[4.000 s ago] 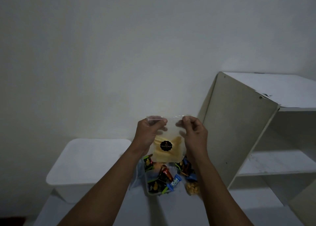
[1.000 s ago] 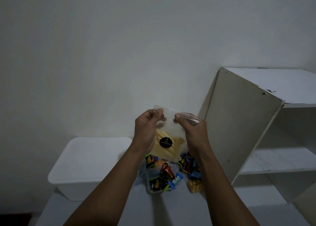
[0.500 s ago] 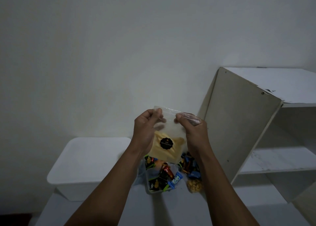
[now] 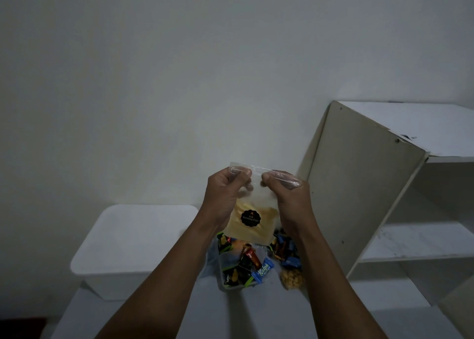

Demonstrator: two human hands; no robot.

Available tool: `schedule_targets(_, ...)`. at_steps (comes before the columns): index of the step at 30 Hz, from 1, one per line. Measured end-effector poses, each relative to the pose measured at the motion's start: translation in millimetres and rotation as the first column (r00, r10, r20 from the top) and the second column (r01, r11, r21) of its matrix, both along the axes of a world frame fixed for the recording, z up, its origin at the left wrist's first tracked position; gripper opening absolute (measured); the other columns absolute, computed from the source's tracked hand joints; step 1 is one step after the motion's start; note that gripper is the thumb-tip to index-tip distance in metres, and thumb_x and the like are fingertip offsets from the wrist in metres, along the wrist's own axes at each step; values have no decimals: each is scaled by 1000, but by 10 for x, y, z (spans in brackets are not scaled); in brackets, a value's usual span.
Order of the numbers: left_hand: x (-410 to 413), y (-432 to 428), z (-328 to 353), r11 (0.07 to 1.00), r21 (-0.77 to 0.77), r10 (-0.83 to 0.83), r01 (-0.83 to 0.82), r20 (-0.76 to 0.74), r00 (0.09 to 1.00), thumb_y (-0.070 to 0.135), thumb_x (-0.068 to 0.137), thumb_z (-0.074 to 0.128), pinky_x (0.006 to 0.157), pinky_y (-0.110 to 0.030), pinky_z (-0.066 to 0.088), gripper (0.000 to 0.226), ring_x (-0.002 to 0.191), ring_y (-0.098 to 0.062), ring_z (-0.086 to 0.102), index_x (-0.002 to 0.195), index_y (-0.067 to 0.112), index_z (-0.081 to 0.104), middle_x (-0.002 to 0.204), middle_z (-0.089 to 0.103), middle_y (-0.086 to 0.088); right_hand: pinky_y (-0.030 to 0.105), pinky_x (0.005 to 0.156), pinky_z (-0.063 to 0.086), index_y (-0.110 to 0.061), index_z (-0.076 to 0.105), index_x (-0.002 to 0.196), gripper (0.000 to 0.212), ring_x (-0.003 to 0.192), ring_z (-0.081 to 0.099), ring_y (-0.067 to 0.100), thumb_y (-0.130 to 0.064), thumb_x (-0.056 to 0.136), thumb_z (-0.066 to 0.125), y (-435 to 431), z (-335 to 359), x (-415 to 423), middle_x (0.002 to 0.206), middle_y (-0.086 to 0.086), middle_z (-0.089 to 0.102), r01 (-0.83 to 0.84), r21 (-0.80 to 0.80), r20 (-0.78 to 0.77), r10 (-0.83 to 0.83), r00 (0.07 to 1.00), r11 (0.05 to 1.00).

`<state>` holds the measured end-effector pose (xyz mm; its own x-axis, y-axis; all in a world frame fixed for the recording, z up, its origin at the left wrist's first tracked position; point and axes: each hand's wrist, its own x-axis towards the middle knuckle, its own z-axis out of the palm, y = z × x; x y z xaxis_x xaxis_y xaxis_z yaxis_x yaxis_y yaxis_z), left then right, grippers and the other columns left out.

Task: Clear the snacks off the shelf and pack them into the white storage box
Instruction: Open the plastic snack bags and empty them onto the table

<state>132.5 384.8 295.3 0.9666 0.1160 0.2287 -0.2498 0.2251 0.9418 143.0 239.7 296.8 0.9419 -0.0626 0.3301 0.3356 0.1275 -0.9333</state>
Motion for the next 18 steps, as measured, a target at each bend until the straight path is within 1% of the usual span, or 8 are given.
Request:
schedule_targets(2,-2,19,7,999,-22,-38,38,-2,999,13,90,66,78,-38,53,7,71,-15,63,86,9,71,73,68,-3,12,68,49,2,74,84,12,73,67,5,-9,86,73,-17,17,-1,78,4,72,-11,-36,12,11,1000,999)
schedule_targets(5,-17,12,15,996,55,-66,64,29,997,15,86,70,76,-36,53,6,73,-17,61,87,11,74,75,71,-2,14,69,50,3,73,85,11,75,67,8,-7,86,71,-7,38,-17,79,7,73,-59,-66,31,61,998,996)
schedule_targets(8,-13,12,12,998,43,-40,39,25,999,12,87,69,78,-38,51,6,74,-17,61,89,9,74,78,71,-3,16,69,51,5,74,88,12,75,69,10,-6,87,71,25,52,-21,78,6,73,-65,-74,34,68,997,995)
schedule_targets(10,-10,16,6,999,28,-19,19,11,1000,12,87,69,80,-40,52,7,74,-17,61,91,6,72,79,70,-4,16,69,51,2,75,89,9,75,69,10,-6,87,71,41,58,-24,77,4,74,-58,-72,20,59,998,996)
schedule_targets(14,-14,6,-8,999,23,39,-39,-7,999,13,87,70,81,-41,53,2,71,-14,62,87,12,72,74,69,-1,15,69,51,-6,76,85,5,76,69,9,-10,86,73,63,27,-23,76,1,74,8,-50,-24,-9,1000,999)
schedule_targets(16,-16,-6,-1,996,53,71,-71,9,997,13,88,70,78,-38,53,3,69,-13,63,86,14,71,72,69,1,13,68,50,-9,76,85,5,76,69,8,-14,84,75,84,16,-39,76,1,74,52,-23,-44,-53,998,998)
schedule_targets(18,-19,-16,8,993,56,99,-101,24,995,14,88,70,76,-35,53,3,69,-12,64,85,15,70,71,69,4,13,66,51,-9,75,85,4,74,68,6,-13,83,76,94,26,-53,73,-2,74,85,19,-52,-84,995,996)
